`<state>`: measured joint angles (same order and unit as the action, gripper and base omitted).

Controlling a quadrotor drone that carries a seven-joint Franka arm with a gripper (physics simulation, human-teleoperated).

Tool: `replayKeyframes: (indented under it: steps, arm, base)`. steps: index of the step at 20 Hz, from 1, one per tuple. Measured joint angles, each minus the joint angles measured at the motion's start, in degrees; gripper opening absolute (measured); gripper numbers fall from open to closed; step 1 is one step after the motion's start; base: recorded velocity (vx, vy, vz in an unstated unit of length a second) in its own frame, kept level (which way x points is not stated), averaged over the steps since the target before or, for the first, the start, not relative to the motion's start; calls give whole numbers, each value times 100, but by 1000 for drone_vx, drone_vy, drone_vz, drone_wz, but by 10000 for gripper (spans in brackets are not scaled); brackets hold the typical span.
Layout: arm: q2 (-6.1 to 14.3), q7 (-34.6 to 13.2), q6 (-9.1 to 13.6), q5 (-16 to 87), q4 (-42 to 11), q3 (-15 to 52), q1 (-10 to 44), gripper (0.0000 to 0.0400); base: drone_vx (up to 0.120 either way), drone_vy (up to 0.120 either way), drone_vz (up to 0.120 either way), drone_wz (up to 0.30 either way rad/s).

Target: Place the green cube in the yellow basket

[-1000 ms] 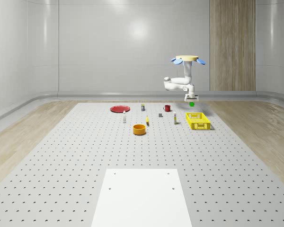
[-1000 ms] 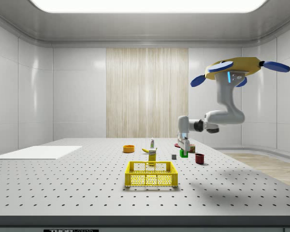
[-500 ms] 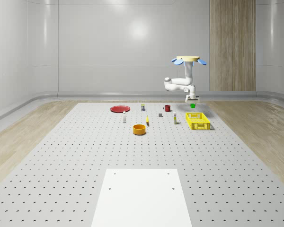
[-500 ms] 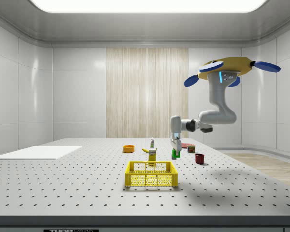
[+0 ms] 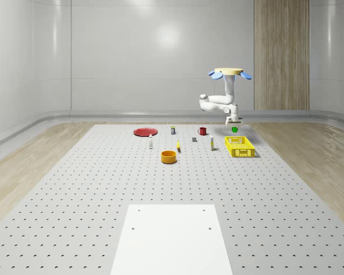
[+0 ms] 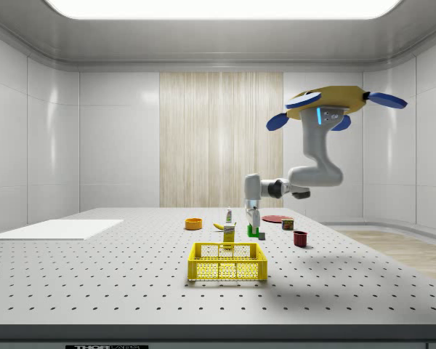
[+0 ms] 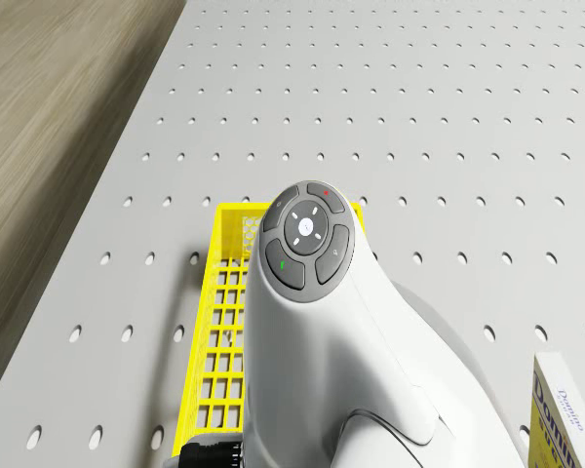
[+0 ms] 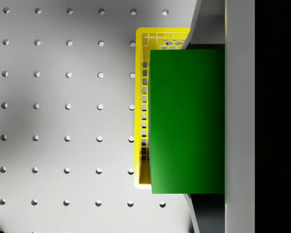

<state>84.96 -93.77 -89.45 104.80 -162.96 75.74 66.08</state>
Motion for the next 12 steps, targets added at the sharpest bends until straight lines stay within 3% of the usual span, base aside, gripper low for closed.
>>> replayKeyframes:
  steps: [3,12]
  arm:
    - [24,-5,-23,-10,1,4,7,251]
    - [92,-19,-86,-39,5,13,25,251]
  base:
    - [120,40,-27,0]
    - [120,0,-120,0]
